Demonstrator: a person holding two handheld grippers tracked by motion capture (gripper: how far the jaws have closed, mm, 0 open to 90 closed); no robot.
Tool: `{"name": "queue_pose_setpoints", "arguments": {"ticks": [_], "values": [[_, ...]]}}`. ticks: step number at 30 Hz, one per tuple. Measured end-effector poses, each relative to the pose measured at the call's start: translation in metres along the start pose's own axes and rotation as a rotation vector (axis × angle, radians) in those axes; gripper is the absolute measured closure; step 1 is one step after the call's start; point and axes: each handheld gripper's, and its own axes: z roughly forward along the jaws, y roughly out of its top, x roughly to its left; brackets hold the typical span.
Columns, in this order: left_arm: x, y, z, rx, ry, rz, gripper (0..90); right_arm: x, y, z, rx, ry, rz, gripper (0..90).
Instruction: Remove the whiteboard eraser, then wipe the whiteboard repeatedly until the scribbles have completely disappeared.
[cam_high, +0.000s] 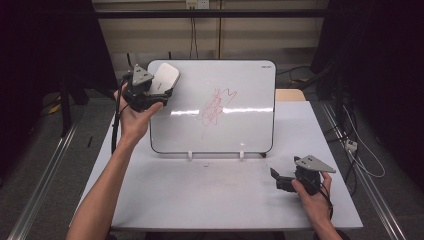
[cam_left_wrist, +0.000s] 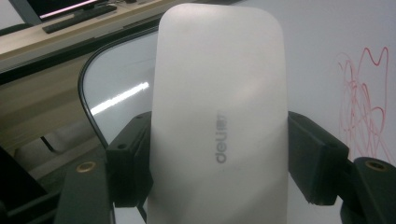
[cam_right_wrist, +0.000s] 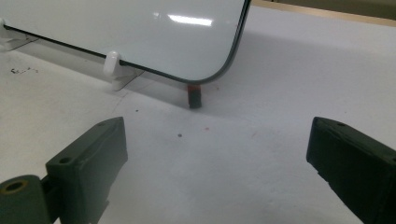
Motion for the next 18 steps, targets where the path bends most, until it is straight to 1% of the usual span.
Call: {"name": "queue_pose_setpoints", "arguments": {"ticks": [1,5,6,10,13,15,18], "values": [[-0.001,-0.002,-0.003,-0.016,0.002,-0.008,30.9,0.000,0.000,0.000,0.000,0.002,0.000,5.2],[-0.005,-0.007,-0.011,-0.037,0.002,-0.011,31.0,0.000,0.000,-0.001,-0.002,0.003,0.000,5.2],[-0.006,-0.009,-0.014,-0.037,-0.001,-0.007,31.0,0.000,0.000,-0.002,-0.004,0.003,0.000,5.2],[-0.010,-0.015,-0.018,-0.029,0.010,0.005,31.0,-0.001,-0.001,-0.004,-0.008,0.002,0.003,5.2],[-0.012,-0.019,-0.020,-0.038,0.016,0.006,31.0,-0.001,-0.001,-0.006,-0.014,-0.001,0.004,5.2],[-0.014,-0.021,-0.022,-0.038,0.005,0.006,31.0,-0.002,-0.001,-0.005,-0.014,-0.003,0.008,5.1],[-0.019,-0.025,-0.021,-0.041,-0.001,0.017,31.0,-0.003,0.000,-0.003,-0.011,-0.009,0.010,5.1]]}}
